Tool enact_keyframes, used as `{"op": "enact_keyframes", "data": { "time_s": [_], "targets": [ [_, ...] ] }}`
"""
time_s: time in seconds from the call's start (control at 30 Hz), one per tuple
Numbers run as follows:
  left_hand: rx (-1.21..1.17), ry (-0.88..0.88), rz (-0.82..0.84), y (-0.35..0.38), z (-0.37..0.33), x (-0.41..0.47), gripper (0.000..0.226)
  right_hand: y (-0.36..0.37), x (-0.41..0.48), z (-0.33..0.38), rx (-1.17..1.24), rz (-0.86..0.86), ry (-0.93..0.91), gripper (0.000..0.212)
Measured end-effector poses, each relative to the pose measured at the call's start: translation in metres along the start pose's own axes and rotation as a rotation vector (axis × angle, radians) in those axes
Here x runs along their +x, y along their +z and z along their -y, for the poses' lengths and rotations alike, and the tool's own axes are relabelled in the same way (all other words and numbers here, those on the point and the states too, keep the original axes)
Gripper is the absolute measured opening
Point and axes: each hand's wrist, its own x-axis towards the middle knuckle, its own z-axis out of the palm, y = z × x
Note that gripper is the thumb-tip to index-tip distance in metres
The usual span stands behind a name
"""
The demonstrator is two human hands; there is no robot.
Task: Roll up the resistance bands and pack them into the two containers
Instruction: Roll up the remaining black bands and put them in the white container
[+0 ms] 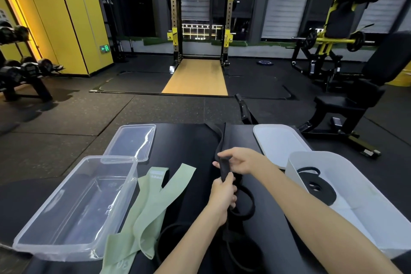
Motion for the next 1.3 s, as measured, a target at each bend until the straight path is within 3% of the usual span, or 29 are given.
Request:
{"op": "enact_keyframes", "data": {
  "time_s": [0.13,0.27,0.4,0.57,0.7,0.77,0.87,0.97,1.1,1.2,1.3],
  "targets": [
    [0.025,-0.02,-0.006,0.002,0.002,0.003,0.014,0.005,-0.007,-0.011,-0.072,-0.056,0.041,0.011],
    [0.029,-0.054,0.056,0.0,0.006,-0.003,0.013,0.008,-0.009,-0.005,0.166,-0.121,-0.191,0.016],
    [-0.024,-0.024,0.033,0.0,0.005,-0.008,0.021,0.007,-0.014,-0.001,0.273,-0.089,-0.352,0.006],
    [-0.026,0.081,-0.097,0.003,0.001,-0.009,0.021,0.004,-0.017,-0.019,0.298,-0.087,-0.176,0.009],
    [0.037,0.074,-0.032,0.008,0.003,-0.019,0.021,0.002,-0.028,-0.02,0.134,-0.176,-0.051,0.023],
    [0.012,0.046,0.001,0.009,0.004,-0.024,0.032,0.001,-0.032,-0.02,-0.014,-0.245,-0.059,0.024],
    [-0.024,0.042,0.029,0.011,0.004,-0.028,0.044,0.0,-0.032,-0.024,0.046,-0.328,-0.087,0.015],
    [0.038,0.132,0.068,0.012,0.002,-0.034,0.043,-0.001,-0.037,-0.021,0.14,-0.257,-0.089,0.016],
    [0.054,0.176,0.171,0.014,-0.002,-0.037,0.038,-0.001,-0.055,-0.005,0.352,-0.034,-0.256,0.029],
    [0.158,0.17,0.269,0.012,-0.003,-0.04,0.036,-0.002,-0.058,-0.011,0.377,-0.005,-0.282,0.035],
    [0.173,0.156,0.336,0.011,-0.004,-0.044,0.027,-0.007,-0.056,-0.026,0.306,-0.018,-0.194,0.035]
  ]
}}
